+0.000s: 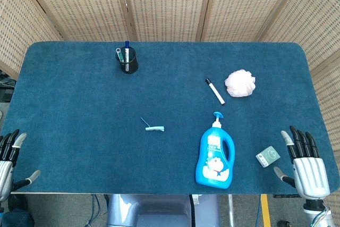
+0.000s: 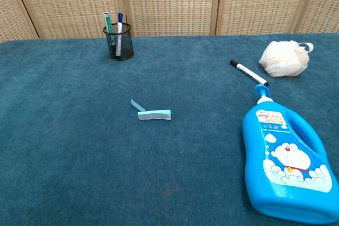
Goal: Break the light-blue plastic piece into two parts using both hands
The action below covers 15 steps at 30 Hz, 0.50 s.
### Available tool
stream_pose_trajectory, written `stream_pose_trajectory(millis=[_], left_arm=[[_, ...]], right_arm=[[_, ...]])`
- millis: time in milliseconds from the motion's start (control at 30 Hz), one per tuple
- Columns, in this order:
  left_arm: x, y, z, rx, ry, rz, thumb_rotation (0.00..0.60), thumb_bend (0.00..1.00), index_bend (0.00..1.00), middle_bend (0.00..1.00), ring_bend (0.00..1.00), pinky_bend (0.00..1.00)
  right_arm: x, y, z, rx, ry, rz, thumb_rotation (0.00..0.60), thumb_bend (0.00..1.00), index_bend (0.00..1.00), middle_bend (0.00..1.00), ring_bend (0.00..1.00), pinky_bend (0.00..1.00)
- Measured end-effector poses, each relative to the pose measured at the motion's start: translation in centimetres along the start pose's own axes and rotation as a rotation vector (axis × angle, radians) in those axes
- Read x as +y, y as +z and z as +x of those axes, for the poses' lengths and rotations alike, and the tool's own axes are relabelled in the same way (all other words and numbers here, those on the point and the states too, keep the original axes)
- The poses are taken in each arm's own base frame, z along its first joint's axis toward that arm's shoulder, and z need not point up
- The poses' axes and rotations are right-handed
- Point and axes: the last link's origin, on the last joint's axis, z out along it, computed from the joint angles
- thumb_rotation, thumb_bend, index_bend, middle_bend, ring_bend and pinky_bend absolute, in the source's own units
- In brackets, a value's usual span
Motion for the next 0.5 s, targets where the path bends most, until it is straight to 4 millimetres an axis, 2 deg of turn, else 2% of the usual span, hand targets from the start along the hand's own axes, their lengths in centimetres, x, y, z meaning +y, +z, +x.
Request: stream_pose_trajectory(millis=[300, 400, 500], left_arm=[[-0.1, 0.2, 0.0, -0.002, -0.002, 0.007, 0.6, 0.0, 0.0, 0.0, 0.0, 0.0], [-0.2, 0.4, 0.0, 0.001, 0.002, 0.015, 0.6, 0.0, 0.0, 0.0, 0.0, 0.0], [-0.2, 0.6, -0.1, 0.002, 0.002, 0.024, 0.6, 0.0, 0.0, 0.0, 0.0, 0.0]], right_arm=[[-0.3, 0.3, 0.0, -0.005, 0.004, 0.017, 0.6, 0.0, 0.0, 0.0, 0.0, 0.0], [-0.6, 1.1, 0.1, -0.003, 0.005, 0.037, 0.6, 0.0, 0.0, 0.0, 0.0, 0.0], [-1.4, 2.6, 0.4, -0.008, 0.001, 0.075, 0.6, 0.0, 0.0, 0.0, 0.0, 0.0]])
